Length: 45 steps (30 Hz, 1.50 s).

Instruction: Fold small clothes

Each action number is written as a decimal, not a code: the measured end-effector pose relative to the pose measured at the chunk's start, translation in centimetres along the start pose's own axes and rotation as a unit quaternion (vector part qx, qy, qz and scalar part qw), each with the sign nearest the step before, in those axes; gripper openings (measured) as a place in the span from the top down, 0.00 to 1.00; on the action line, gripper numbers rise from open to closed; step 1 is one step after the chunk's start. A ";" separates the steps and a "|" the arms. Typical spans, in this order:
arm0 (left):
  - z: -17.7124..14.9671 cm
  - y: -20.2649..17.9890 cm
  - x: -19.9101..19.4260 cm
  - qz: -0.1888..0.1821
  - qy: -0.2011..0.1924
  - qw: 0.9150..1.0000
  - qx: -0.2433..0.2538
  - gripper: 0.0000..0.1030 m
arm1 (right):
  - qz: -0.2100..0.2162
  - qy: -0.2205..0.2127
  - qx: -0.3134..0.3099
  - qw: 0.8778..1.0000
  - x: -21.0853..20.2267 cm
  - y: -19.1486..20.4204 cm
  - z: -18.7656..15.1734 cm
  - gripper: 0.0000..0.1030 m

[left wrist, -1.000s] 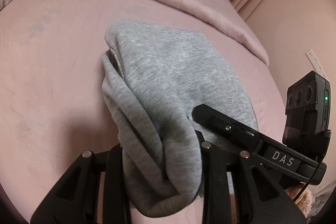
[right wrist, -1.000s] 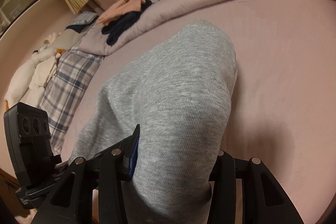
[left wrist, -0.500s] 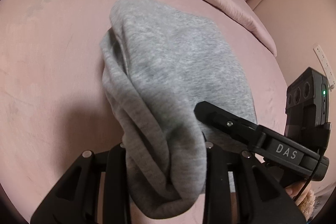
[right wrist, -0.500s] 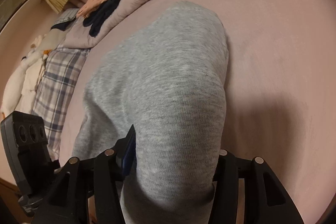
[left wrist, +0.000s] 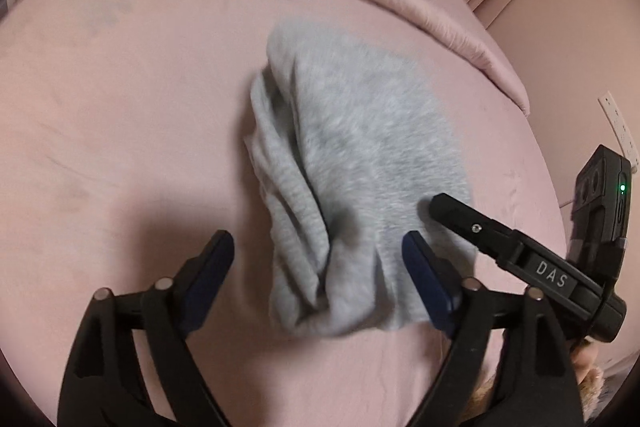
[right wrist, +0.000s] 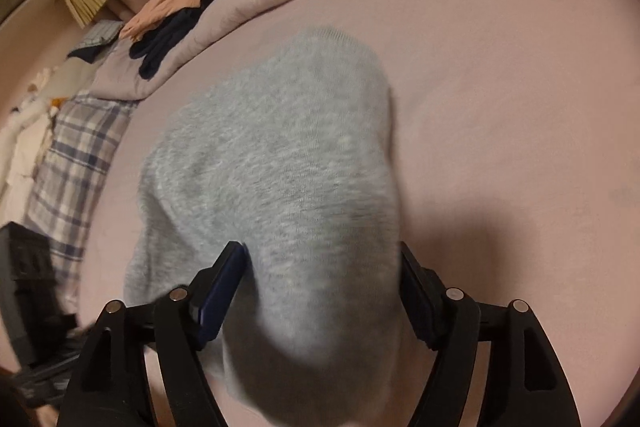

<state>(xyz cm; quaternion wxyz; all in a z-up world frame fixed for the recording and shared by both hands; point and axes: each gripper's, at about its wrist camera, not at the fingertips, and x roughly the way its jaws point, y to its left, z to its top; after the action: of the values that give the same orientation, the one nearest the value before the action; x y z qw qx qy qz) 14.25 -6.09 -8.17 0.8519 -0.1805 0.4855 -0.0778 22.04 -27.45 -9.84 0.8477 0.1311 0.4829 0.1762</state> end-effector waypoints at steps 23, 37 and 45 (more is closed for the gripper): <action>-4.9 -2.5 -12.7 0.076 -0.156 0.980 0.100 0.00 | -0.028 -0.157 -0.058 0.985 -12.2 5.0 -3.2 0.01; -5.9 -0.9 -12.4 0.071 -0.138 0.986 0.066 0.00 | -0.059 -0.157 -0.061 0.984 -12.4 5.5 -4.9 0.01; -6.1 -0.9 -12.0 0.070 -0.132 0.987 0.064 0.00 | -0.070 -0.160 -0.056 0.983 -12.4 5.2 -5.0 0.01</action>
<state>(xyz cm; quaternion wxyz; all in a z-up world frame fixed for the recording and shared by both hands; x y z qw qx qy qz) 2.85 -4.68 -1.04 0.9215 -0.1001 0.3744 -0.0244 10.93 -27.75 -0.70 0.9301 0.0758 0.3387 0.1200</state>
